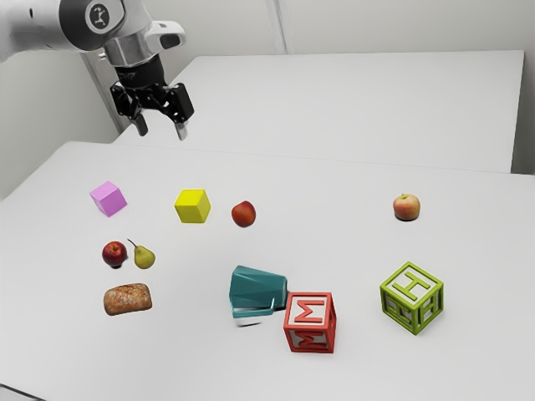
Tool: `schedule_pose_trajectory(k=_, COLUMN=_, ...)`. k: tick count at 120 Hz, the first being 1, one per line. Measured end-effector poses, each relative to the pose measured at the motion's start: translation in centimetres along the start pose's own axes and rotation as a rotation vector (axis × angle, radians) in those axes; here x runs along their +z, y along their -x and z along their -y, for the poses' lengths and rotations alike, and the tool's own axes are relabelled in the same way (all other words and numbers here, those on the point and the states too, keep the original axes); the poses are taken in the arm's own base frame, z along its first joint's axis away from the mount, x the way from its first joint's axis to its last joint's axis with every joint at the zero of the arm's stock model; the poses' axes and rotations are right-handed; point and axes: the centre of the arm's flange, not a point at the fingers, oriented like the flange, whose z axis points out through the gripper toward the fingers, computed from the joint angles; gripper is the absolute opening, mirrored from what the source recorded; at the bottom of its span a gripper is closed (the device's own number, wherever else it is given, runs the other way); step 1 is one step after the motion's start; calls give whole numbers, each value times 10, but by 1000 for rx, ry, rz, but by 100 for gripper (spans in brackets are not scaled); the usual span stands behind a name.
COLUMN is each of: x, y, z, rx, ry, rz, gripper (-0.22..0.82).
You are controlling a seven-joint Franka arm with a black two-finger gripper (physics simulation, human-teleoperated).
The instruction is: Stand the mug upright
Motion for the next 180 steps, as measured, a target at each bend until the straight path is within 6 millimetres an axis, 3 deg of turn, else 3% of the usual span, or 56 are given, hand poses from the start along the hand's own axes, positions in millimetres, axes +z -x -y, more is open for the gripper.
schedule_pose_trajectory(k=36, x=4, y=13, z=1, rx=-5, ry=-1, rz=11, gripper=58)
schedule_pose_trajectory(k=61, x=25, y=27, z=-1, rx=-10, ry=19, rz=35, gripper=58)
schedule_pose_trajectory(k=120, x=131, y=49, z=4, rx=-75, ry=184, rz=68, gripper=58)
schedule_pose_trajectory(k=139, x=174, y=54, z=-1, rx=-99, ry=264, rz=68, gripper=58)
schedule_pose_trajectory(k=162, x=211, y=63, z=-4, rx=-131, ry=341, rz=43, gripper=58)
schedule_pose_trajectory(k=180, x=224, y=65, z=-6, rx=-151, ry=399, rz=11, gripper=58)
